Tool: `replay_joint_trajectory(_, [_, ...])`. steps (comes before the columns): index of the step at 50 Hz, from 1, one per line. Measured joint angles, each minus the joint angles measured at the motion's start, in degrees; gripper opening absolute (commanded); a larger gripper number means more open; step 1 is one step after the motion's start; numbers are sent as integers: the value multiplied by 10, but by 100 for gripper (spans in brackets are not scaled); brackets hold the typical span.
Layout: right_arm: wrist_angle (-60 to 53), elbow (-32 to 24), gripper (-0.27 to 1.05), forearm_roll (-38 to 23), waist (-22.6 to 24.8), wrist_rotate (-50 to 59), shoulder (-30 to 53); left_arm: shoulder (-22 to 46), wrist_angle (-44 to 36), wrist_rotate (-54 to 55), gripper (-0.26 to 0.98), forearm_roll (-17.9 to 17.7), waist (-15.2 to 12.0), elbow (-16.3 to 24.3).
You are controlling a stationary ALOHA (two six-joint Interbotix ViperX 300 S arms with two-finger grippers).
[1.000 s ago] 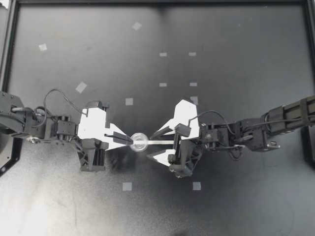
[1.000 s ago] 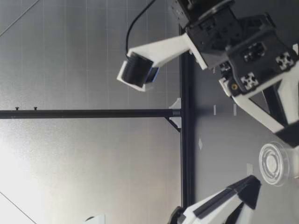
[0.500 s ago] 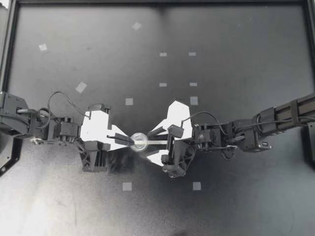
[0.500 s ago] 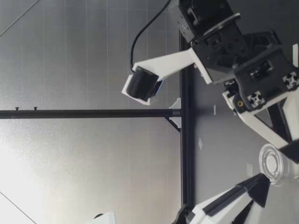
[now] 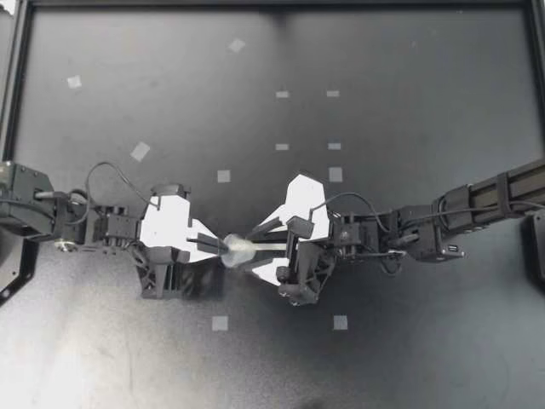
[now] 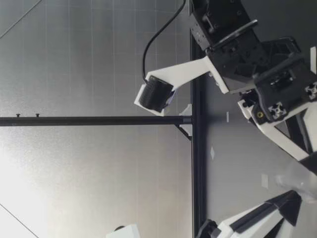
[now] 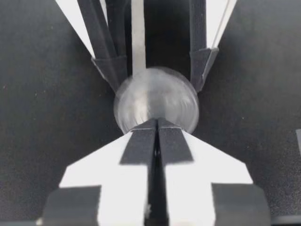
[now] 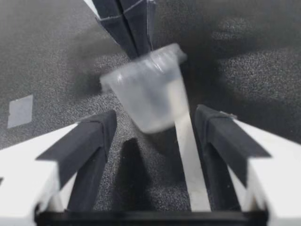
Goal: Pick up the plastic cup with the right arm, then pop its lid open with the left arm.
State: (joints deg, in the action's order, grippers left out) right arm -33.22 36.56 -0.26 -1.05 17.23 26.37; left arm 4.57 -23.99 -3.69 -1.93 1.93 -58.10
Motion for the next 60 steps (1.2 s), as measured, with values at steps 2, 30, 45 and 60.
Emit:
replay_joint_trajectory(2, [1,0,70,0,0,-2,0,1,-2,0,-3,0,0,0])
replay_joint_trajectory(30, [49,-20,68,-46,-3,-3,0,1,-3,3,-3,0,-1,-1])
replay_joint_trajectory(45, [59,-27,66,-50,-4,-3,0,2,-3,4,-3,0,-1,-3])
replay_joint_trajectory(60, [66,-28,47,-52,-6,-3,0,1,-3,4,-3,0,-1,-4])
